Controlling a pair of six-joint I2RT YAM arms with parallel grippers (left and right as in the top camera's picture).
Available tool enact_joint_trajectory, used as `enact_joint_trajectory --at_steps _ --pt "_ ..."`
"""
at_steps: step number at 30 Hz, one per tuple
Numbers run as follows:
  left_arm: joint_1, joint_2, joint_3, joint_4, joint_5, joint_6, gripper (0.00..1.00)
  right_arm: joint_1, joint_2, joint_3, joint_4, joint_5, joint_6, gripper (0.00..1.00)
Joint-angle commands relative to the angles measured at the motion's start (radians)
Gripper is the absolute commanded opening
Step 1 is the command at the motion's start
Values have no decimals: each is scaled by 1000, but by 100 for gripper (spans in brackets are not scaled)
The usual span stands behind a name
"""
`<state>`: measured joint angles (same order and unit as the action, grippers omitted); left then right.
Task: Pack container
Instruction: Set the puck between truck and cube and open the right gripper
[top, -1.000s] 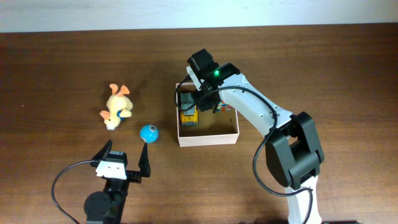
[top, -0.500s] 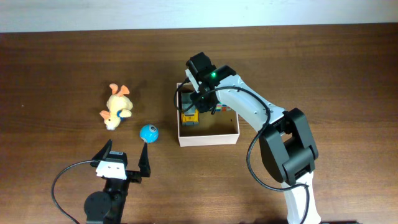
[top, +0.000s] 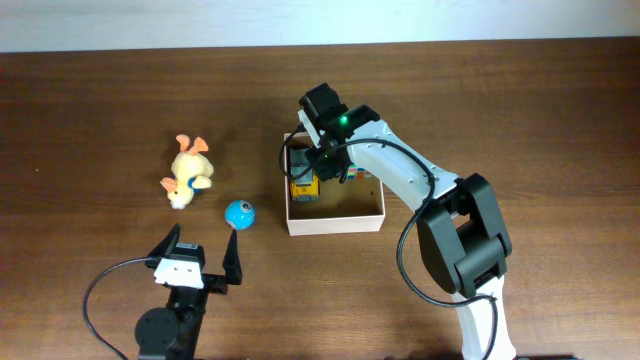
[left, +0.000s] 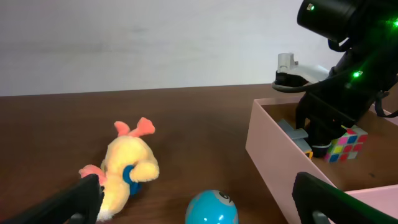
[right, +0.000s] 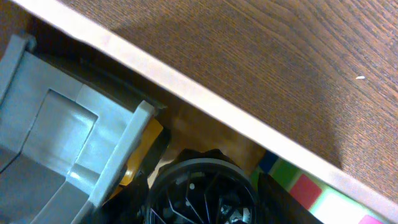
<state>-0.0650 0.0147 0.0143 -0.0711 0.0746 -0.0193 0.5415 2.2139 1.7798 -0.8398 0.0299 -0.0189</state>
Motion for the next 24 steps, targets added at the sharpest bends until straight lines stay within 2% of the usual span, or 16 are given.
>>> enact_joint_trajectory --at_steps 1,5,6,9,14,18,24 --pt "5 -10 -5 -1 8 16 99 2 14 -8 4 9 7 49" --pt "5 -10 -5 -2 8 16 99 2 14 -8 3 9 7 50" --pt "5 -10 -5 -1 8 16 99 2 14 -8 3 9 7 49" --pt "5 -10 -5 -1 8 16 99 2 14 -8 3 9 7 35" --pt "5 -10 -5 -1 8 16 99 2 14 -8 3 9 7 34" --pt "5 -10 -5 -1 8 16 99 2 14 -8 3 9 7 25" --pt "5 -10 -5 -1 8 16 99 2 14 -8 3 9 8 25"
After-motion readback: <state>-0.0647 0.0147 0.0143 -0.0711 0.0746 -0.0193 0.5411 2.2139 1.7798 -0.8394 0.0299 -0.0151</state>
